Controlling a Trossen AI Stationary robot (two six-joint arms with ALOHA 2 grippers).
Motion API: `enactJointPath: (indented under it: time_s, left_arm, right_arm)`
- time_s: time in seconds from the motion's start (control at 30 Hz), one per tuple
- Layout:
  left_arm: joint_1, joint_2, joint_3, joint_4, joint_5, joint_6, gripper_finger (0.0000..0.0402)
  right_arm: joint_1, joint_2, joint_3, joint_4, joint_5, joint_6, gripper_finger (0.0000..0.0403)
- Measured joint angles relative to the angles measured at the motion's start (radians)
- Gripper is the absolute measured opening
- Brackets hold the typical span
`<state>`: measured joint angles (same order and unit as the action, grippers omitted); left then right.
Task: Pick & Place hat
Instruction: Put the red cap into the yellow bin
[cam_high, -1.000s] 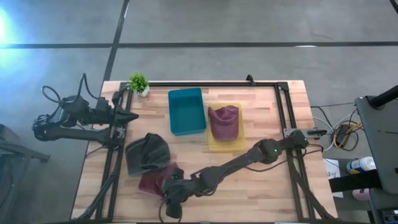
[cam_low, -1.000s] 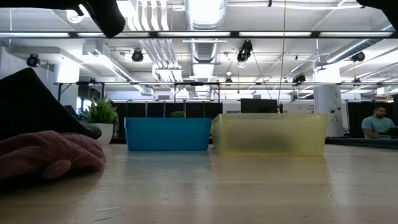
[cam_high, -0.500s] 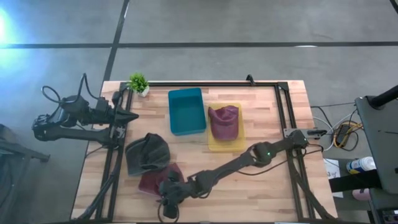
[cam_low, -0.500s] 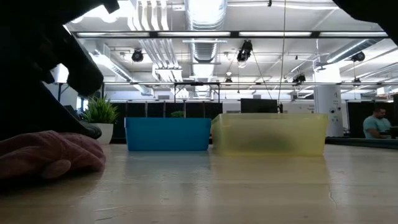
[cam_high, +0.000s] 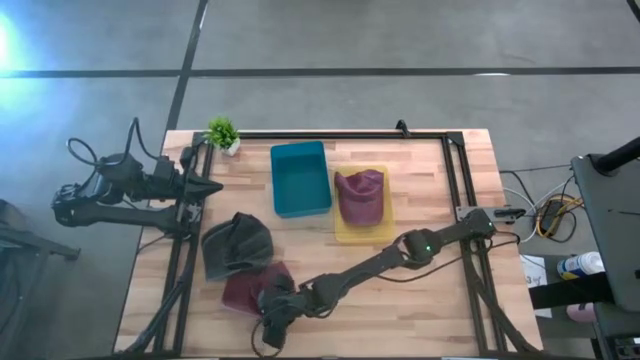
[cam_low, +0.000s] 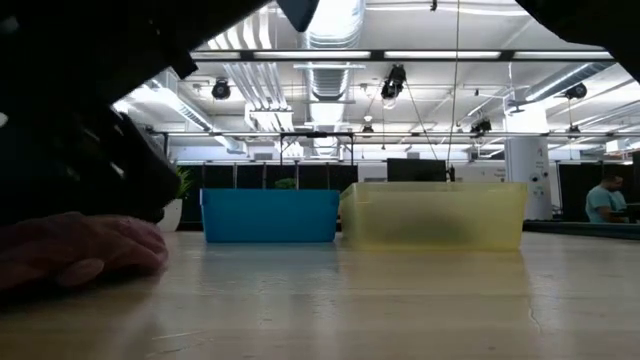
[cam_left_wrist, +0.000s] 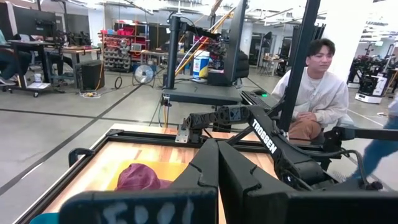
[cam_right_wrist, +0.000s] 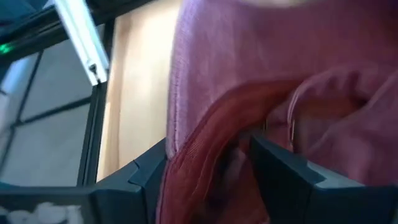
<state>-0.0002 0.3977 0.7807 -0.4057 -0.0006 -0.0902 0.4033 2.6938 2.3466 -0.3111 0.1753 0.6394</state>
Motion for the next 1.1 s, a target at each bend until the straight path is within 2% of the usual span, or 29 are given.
enactJointPath:
  time_s: [0.13, 0.33, 0.47, 0.53, 0.63, 0.77, 0.9, 1.0, 1.1]
  left_arm:
    - [0.000, 0.000, 0.000, 0.000, 0.000, 0.000, 0.0000]
    - [0.000, 0.000, 0.000, 0.000, 0.000, 0.000, 0.0000]
    - [0.000, 0.000, 0.000, 0.001, 0.000, 0.000, 0.0000]
    - [0.000, 0.000, 0.000, 0.001, 0.000, 0.000, 0.0000]
    - [0.000, 0.000, 0.000, 0.001, 0.000, 0.000, 0.0000]
    - [0.000, 0.000, 0.000, 0.001, 0.000, 0.000, 0.0000]
    - [0.000, 0.000, 0.000, 0.000, 0.000, 0.000, 0.0000]
    - [0.000, 0.000, 0.000, 0.000, 0.000, 0.000, 0.0000]
    - [0.000, 0.000, 0.000, 0.001, 0.000, 0.000, 0.0000]
  right_arm:
    - [-0.007, -0.002, 0.000, -0.008, -0.017, 0.094, 0.0155]
    - [-0.010, -0.045, 0.000, -0.026, -0.141, 0.119, 0.0034]
    - [-0.010, -0.139, 0.000, -0.107, -0.226, 0.089, 0.0015]
    - [-0.025, -0.197, 0.000, -0.157, -0.317, 0.088, 0.0012]
    - [-0.069, -0.259, 0.002, -0.232, -0.520, 0.122, 0.0011]
    - [-0.113, -0.303, 0.001, -0.354, -0.817, 0.177, 0.0010]
    - [-0.134, -0.322, 0.000, -0.542, -1.042, 0.161, 0.0010]
    - [-0.155, -0.307, -0.015, -0.623, -1.176, 0.117, 0.0010]
    - [-0.171, -0.284, -0.075, -0.614, -1.272, 0.089, 0.0009]
